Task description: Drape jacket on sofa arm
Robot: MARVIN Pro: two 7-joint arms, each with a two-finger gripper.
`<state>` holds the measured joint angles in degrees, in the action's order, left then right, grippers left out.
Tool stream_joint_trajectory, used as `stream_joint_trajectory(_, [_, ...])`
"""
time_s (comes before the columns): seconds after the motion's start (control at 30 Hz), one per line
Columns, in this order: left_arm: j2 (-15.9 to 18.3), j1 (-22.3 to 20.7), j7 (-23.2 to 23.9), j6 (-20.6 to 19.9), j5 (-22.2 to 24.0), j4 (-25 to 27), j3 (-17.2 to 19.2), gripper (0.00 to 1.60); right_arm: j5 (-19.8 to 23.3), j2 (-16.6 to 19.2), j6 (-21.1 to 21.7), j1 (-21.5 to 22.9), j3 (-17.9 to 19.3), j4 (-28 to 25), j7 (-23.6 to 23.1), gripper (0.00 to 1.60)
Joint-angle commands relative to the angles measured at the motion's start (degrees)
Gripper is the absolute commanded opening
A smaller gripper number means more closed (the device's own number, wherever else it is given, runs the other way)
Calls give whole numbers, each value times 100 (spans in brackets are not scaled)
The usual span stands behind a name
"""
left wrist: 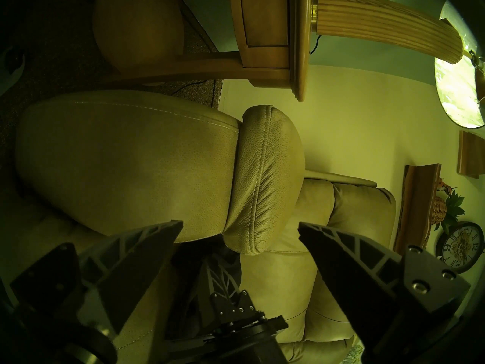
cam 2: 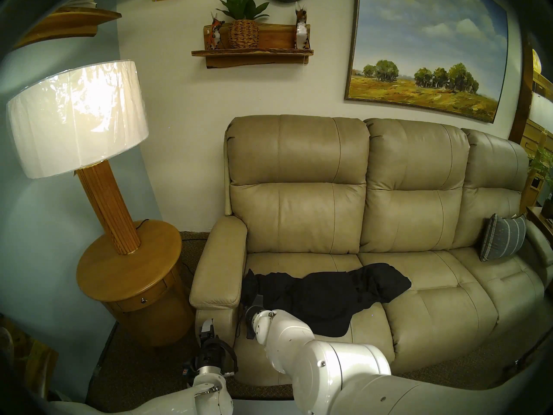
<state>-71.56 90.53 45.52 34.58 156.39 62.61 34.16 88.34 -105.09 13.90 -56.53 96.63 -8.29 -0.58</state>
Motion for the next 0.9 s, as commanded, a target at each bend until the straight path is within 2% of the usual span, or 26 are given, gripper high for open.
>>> stream_joint_trajectory(0.0, [-6, 16, 37, -3, -12, 39, -1, 160, -333, -226, 343, 373, -368, -197, -118, 0])
stream_joint_trajectory(0.27, [-9, 16, 32, -4, -18, 35, 3, 160, -534, -316, 408, 677, -511, -322, -105, 0])
stream_joint_trajectory(0.4, [-11, 14, 24, -3, -20, 29, 5, 160, -651, -502, 382, 854, -587, -427, -41, 0])
stream_joint_trajectory(0.47, [-12, 14, 22, -3, -21, 28, 6, 160, -671, -544, 381, 756, -603, -534, -53, 0])
stream_joint_trajectory(0.53, [-13, 13, 19, -3, -22, 26, 7, 160, -730, -633, 367, 939, -644, -449, 20, 0])
stream_joint_trajectory(0.6, [-13, 13, 16, -3, -22, 24, 8, 160, -783, -574, 432, 804, -714, -595, 10, 0])
stream_joint_trajectory(0.87, [-18, 11, 2, -3, -26, 16, 14, 160, -958, -675, 401, 943, -851, -658, 184, 0])
